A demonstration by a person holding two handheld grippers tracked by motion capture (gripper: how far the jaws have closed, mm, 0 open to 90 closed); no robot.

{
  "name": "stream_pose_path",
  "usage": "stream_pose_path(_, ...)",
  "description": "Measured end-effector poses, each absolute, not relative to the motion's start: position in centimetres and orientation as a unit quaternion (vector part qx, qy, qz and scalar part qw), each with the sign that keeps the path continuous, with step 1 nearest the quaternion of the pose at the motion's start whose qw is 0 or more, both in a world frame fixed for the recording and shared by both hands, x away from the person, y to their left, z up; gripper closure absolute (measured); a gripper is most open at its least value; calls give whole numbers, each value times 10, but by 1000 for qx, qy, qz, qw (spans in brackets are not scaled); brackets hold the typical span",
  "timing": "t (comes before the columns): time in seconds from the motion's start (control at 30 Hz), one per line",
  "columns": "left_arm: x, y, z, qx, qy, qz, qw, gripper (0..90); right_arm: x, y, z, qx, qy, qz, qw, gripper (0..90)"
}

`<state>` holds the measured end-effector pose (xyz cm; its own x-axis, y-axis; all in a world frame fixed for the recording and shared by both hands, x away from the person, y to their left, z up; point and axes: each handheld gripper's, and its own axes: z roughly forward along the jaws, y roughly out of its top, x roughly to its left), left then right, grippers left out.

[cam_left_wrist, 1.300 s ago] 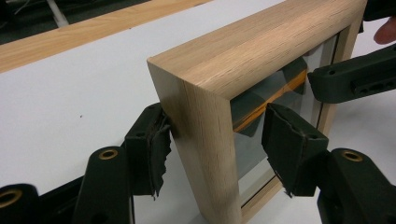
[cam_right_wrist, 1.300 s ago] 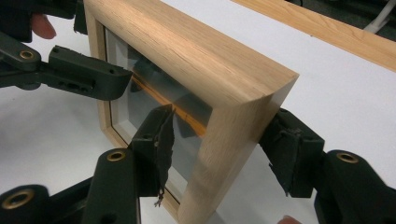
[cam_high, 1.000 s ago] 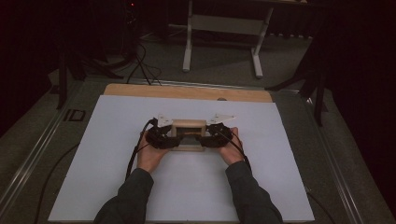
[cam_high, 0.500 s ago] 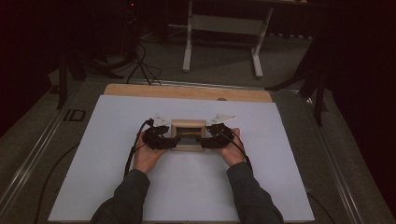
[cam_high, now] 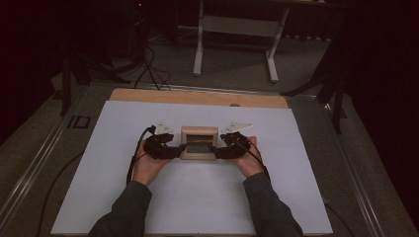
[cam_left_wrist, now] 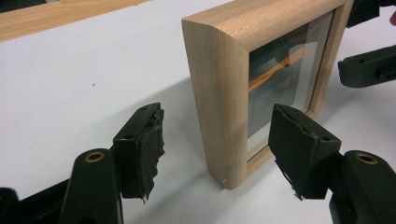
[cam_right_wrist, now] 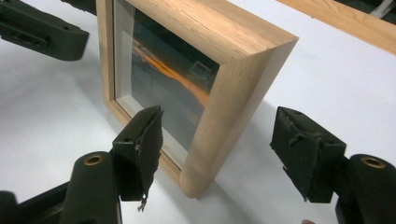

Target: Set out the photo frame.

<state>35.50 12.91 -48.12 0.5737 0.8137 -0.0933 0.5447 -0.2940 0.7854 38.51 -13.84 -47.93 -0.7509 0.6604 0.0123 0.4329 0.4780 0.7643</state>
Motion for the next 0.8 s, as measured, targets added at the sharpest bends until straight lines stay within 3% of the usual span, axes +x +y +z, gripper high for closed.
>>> stream_pose_path(0.8,317,157,-460,791,402,190,420,359,361,-164,-465,303,851,397,162,335)
